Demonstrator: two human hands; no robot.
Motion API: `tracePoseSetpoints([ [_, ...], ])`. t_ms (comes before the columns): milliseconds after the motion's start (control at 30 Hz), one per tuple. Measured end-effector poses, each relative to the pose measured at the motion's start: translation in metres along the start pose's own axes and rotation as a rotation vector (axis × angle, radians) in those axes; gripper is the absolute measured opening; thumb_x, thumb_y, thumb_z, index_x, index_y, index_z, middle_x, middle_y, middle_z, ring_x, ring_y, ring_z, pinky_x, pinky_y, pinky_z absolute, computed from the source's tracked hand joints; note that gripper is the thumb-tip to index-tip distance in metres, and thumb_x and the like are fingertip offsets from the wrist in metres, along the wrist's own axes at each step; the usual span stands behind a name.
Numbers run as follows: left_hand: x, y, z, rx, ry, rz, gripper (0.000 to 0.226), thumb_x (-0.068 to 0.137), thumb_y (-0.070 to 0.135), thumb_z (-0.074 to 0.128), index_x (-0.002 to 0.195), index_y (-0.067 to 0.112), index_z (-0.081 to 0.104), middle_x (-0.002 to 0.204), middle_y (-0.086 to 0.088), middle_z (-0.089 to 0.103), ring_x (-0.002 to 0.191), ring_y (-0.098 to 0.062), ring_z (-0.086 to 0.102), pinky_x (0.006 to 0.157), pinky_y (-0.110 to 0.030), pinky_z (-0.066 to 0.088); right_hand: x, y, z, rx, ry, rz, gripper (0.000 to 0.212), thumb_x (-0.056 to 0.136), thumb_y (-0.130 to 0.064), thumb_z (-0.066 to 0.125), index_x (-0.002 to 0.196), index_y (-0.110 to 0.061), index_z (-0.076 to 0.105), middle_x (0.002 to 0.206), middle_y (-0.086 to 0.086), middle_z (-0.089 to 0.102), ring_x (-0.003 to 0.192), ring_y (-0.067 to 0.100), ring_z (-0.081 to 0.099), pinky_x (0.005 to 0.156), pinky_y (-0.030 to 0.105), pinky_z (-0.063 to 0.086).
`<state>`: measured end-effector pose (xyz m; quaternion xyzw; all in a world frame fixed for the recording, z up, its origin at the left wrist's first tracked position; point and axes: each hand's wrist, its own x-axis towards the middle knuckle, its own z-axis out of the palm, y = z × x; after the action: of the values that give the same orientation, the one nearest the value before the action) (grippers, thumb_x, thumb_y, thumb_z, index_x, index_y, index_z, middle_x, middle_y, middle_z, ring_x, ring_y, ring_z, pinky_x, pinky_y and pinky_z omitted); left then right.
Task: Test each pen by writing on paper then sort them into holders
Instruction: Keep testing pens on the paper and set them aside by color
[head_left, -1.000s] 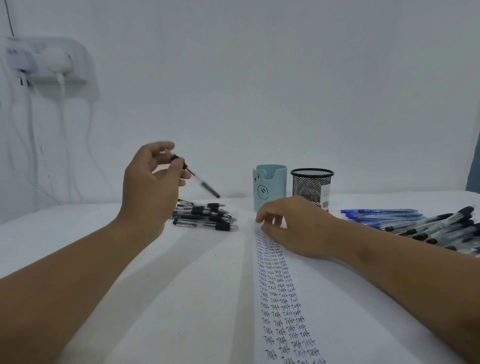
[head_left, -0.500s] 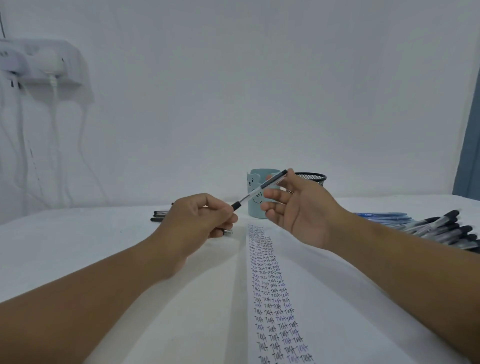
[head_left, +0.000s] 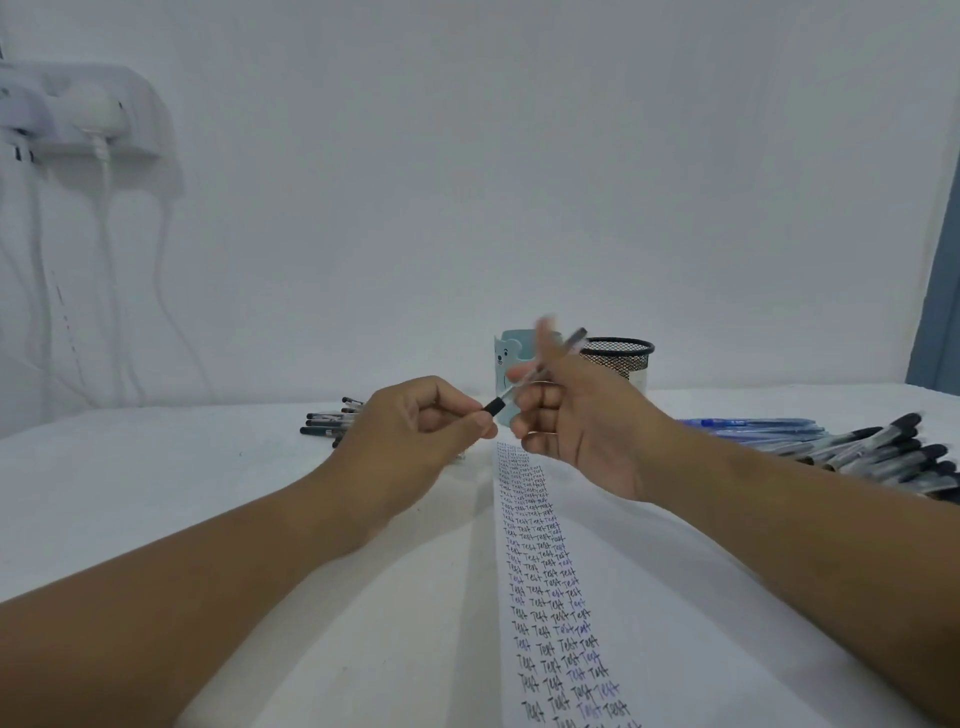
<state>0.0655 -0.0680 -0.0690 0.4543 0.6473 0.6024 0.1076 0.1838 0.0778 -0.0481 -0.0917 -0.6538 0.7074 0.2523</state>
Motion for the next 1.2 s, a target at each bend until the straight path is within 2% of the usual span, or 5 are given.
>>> tracePoseSetpoints([
  [67,0.001,-0.006,-0.001,0.153,-0.079,0.046,0.025,0.088,0.034,0.074,0.112,0.030,0.066,0.098,0.009,0.076,0.087,-0.010,0.066,0.086,-0.036,0.052,0.005,0.003,-0.001,-0.094,0.136,-0.094,0.029,0.080,-0.020,0.081,0.086,-0.014,0.054,0.068,0.004,0.052,0.050,0.012,0.050,0.049,0.022,0.044],
  [133,0.000,-0.011,-0.004,0.465,-0.146,0.105,0.040,0.086,0.049,0.072,0.121,0.043,0.055,0.105,0.019,0.071,0.079,0.008,0.055,0.077,-0.019,0.044,0.013,0.004,-0.011,-0.102,0.300,-0.152,0.036,0.082,0.004,0.074,0.074,-0.016,0.046,0.064,0.007,0.050,0.043,0.013,0.043,0.044,0.022,0.038],
  [333,0.005,-0.010,-0.004,0.716,-0.316,0.183,0.017,0.087,0.046,0.072,0.098,0.034,0.077,0.107,0.028,0.070,0.112,0.012,0.053,0.115,-0.027,0.033,0.020,0.010,-0.033,-0.269,0.214,0.030,0.018,0.095,-0.020,0.059,0.093,-0.003,0.066,0.070,0.013,0.065,0.050,0.022,0.054,0.040,0.023,0.033],
  [600,0.008,-0.013,-0.005,0.734,-0.322,0.186,0.017,0.087,0.047,0.071,0.099,0.036,0.076,0.107,0.026,0.070,0.110,0.011,0.049,0.094,-0.009,0.034,0.029,0.026,-0.029,-0.707,0.183,-0.053,0.038,0.082,-0.017,0.074,0.053,-0.018,0.048,0.051,0.004,0.058,0.042,0.012,0.045,0.045,0.019,0.036],
  [1200,0.007,-0.014,-0.006,0.737,-0.335,0.215,0.019,0.089,0.047,0.068,0.102,0.035,0.075,0.108,0.028,0.068,0.112,0.011,0.046,0.089,-0.009,0.034,0.029,0.029,-0.031,-0.763,0.160,-0.088,0.040,0.082,-0.014,0.066,0.051,-0.021,0.041,0.048,0.002,0.054,0.053,0.019,0.044,0.047,0.022,0.033],
])
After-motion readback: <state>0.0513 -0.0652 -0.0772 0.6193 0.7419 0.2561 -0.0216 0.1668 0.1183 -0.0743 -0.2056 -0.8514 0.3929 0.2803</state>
